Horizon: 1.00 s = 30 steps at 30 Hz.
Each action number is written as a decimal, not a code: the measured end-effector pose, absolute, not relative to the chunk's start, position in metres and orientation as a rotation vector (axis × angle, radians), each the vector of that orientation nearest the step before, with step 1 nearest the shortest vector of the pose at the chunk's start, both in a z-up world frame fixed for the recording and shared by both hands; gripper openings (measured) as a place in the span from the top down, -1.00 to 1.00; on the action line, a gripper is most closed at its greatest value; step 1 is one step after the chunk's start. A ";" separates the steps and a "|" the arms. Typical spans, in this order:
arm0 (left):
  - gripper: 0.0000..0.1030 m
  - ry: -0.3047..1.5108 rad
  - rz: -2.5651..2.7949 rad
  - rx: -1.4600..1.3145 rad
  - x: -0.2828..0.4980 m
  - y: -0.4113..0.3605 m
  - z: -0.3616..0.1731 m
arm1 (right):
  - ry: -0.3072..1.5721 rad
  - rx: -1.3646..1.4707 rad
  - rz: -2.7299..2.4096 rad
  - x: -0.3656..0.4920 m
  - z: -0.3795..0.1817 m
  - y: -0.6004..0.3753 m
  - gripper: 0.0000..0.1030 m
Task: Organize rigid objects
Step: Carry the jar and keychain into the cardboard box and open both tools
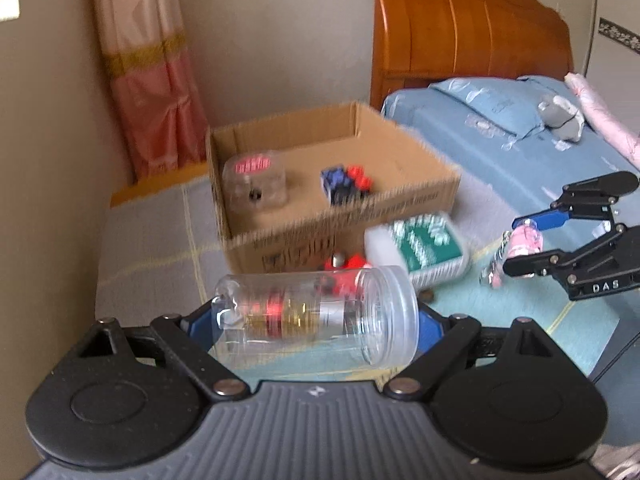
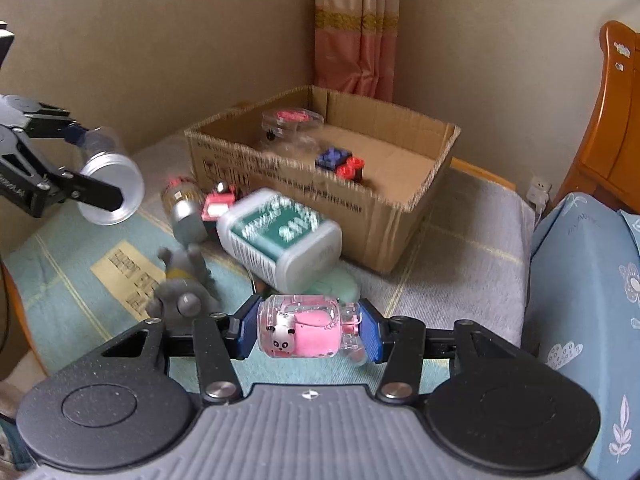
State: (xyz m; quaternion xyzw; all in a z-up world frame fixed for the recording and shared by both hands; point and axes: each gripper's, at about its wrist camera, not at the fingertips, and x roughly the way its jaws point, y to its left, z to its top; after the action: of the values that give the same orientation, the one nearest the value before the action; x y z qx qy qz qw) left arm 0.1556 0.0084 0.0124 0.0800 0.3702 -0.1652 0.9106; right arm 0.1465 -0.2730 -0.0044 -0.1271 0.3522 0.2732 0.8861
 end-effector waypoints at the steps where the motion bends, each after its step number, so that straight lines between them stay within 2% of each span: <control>1: -0.77 0.755 -0.345 0.164 0.159 0.007 0.018 | 0.727 -0.263 0.571 0.147 0.000 -0.274 -0.08; 13: -0.77 0.736 -0.359 0.175 0.230 -0.012 0.046 | 0.658 -0.251 0.608 0.167 0.060 -0.275 -0.08; 20: -0.77 0.754 -0.344 0.153 0.269 -0.016 0.035 | 0.604 -0.276 0.602 0.194 0.089 -0.269 -0.08; 30: -0.83 0.816 -0.314 0.040 0.284 0.000 0.004 | 0.602 -0.274 0.610 0.238 0.097 -0.246 -0.08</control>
State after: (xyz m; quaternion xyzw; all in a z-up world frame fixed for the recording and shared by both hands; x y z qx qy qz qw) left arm 0.2840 -0.0003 0.0040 0.0192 0.3951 -0.1520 0.9058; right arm 0.2382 -0.2462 0.0967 -0.1325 0.2910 0.2950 0.9004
